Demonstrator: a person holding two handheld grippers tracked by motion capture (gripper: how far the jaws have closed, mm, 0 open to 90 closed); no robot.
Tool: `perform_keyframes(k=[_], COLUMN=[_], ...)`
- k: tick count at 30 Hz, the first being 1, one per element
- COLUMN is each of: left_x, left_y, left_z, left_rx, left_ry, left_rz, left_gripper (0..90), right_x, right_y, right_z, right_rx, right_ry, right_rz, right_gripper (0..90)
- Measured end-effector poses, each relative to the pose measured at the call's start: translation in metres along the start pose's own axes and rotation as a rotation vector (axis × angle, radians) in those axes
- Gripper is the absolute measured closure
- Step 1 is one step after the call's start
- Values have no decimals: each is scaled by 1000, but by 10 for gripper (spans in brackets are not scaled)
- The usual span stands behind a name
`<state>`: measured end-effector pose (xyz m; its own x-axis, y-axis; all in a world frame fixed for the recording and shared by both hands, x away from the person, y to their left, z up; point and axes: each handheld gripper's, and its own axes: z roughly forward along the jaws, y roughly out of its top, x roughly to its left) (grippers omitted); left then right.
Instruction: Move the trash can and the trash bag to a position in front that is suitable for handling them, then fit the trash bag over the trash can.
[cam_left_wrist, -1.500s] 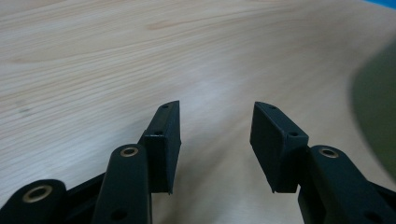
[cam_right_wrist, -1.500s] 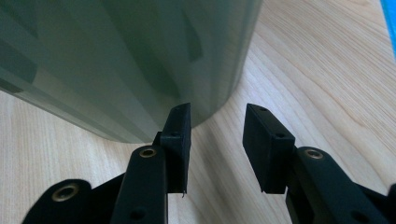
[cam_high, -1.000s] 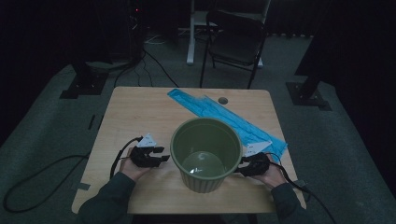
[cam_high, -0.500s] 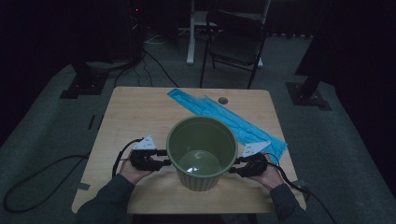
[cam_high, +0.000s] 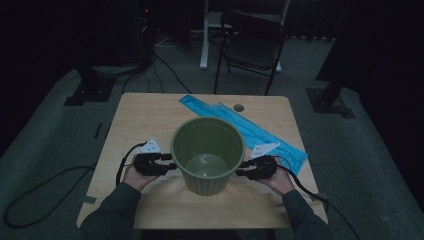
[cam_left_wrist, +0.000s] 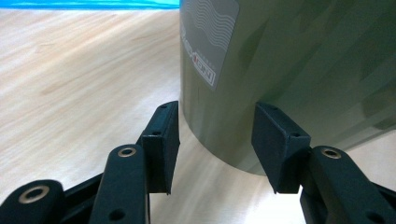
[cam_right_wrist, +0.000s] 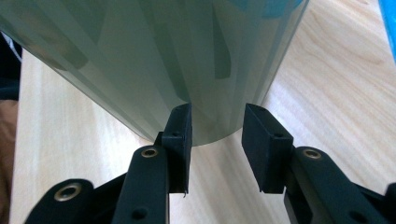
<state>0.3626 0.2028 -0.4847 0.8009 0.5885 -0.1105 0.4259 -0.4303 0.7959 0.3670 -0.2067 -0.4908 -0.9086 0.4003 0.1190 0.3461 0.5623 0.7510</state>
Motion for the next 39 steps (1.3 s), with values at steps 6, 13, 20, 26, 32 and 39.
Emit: perform_keyframes(k=[6, 13, 20, 26, 32, 39], left_x=[16, 24, 30, 35, 39, 43], left_y=[-1, -6, -6, -7, -6, -5], left_z=[-1, -1, -5, -6, -7, -10], left_rx=[-14, 6, -4, 9, 4, -21], left_ry=[61, 100, 123, 129, 133, 121], left_rz=[-37, -53, -72, -93, -101, -128], left_gripper=[515, 508, 472, 446, 447, 441], right_x=[-6, -34, -50, -60, -76, -93], right_y=[15, 17, 6, 3, 2, 3], right_z=[14, 7, 3, 2, 3, 11], right_rx=[8, -8, 19, 64, 122, 168], right_ry=[3, -55, -116, -188, -285, -339], right_rz=[-10, 76, 137, 126, 124, 147], right_gripper=[626, 600, 523, 474, 424, 374])
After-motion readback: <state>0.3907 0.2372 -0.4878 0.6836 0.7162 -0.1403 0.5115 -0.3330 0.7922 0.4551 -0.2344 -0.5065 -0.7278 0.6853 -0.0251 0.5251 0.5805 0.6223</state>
